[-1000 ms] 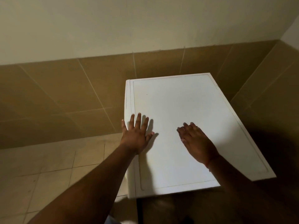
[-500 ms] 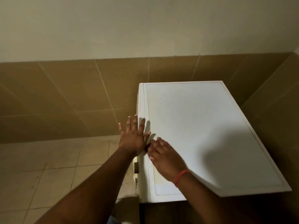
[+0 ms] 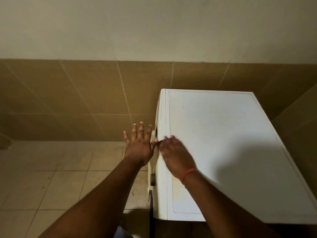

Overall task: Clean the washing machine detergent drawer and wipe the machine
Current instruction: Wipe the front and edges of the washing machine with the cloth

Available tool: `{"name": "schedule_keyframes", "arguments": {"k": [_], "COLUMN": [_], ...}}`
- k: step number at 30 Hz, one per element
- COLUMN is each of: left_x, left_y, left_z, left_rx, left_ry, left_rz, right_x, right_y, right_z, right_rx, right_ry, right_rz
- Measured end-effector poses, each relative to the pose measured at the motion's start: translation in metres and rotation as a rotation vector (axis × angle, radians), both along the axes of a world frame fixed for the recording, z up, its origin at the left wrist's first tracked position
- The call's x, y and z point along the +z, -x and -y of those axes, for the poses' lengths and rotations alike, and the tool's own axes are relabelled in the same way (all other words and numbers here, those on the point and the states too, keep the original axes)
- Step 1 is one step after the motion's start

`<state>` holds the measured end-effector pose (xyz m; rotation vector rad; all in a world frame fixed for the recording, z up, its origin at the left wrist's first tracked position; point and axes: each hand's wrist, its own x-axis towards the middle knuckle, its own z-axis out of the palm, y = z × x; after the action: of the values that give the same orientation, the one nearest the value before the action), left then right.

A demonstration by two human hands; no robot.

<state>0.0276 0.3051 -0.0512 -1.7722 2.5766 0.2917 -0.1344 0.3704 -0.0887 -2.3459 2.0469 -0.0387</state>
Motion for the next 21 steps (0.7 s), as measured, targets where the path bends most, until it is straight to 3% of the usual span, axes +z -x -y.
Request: {"name": "schedule_keyframes", "arguments": {"k": [2, 6, 9, 13, 16, 17, 20, 21], "left_x": [0.000, 0.001, 0.003, 0.004, 0.005, 0.005, 0.002, 0.002], "left_y": [-0.001, 0.001, 0.013, 0.040, 0.061, 0.067, 0.082, 0.088], "left_z": [0.002, 0.004, 0.001, -0.008, -0.015, -0.017, -0.022, -0.023], "left_rx": [0.002, -0.012, -0.038, -0.093, -0.132, -0.146, -0.179, -0.184], "left_ry": [0.005, 0.002, 0.006, 0.018, 0.012, 0.014, 0.027, 0.020], "left_rz": [0.008, 0.022, 0.028, 0.030, 0.032, 0.032, 0.037, 0.036], "right_x": [-0.001, -0.011, -0.009, -0.002, -0.003, -0.006, -0.010, -0.009], "right_y": [0.018, 0.053, 0.100, 0.111, 0.153, 0.159, 0.175, 0.191], "right_z": [-0.003, -0.023, -0.034, -0.061, -0.067, -0.070, -0.088, -0.090], "right_rx": [-0.193, 0.169, -0.057, 0.187, -0.227, -0.267, -0.010, -0.031], "right_ry": [0.057, 0.064, 0.138, 0.162, 0.194, 0.192, 0.118, 0.144], "right_rz": [0.009, -0.165, -0.185, -0.205, -0.124, -0.131, -0.208, -0.200]}}
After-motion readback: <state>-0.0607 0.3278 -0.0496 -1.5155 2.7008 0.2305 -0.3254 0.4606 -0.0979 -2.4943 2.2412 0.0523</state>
